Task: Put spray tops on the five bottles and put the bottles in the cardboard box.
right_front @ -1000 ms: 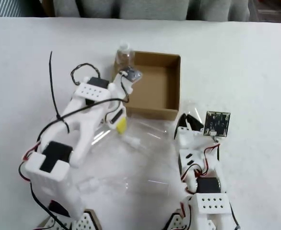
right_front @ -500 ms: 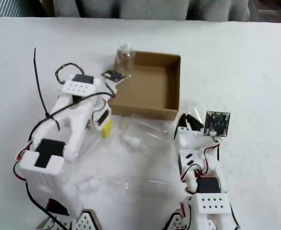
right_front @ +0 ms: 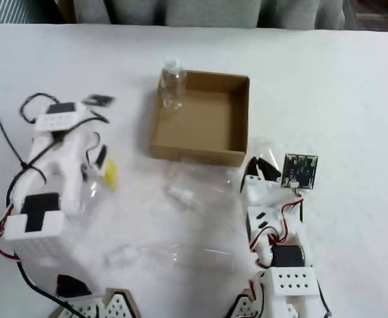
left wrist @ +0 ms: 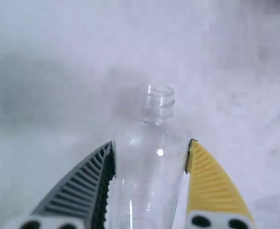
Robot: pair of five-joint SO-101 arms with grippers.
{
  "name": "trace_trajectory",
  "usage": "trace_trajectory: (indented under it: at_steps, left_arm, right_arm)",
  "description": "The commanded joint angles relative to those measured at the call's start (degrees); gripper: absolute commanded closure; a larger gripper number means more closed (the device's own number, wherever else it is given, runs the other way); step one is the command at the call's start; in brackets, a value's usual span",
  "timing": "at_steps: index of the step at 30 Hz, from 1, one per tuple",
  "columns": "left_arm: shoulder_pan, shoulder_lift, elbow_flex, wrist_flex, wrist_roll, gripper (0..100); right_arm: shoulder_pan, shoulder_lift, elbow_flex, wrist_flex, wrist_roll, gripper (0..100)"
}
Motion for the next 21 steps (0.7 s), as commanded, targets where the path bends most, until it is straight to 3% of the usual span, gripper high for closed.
trace_trajectory:
  at_steps: [1,7,21]
  left_arm:
    - [-2.8,0.3,-2.4,-7.6,13.7,90]
    - [-1.5,0.1,-2.7,-6.9,13.7,77]
    - [-1.3,-9.8,-4.0,-0.1,10.4,76]
  right_arm:
    - [-0.4,-0.5,1.1,-1.1,0.2,97.8]
    - [-0.3,-0.5,1.1,-1.1,0.2,97.8]
    - [-0.3,-0.5,1.1,-1.1,0.3,98.1]
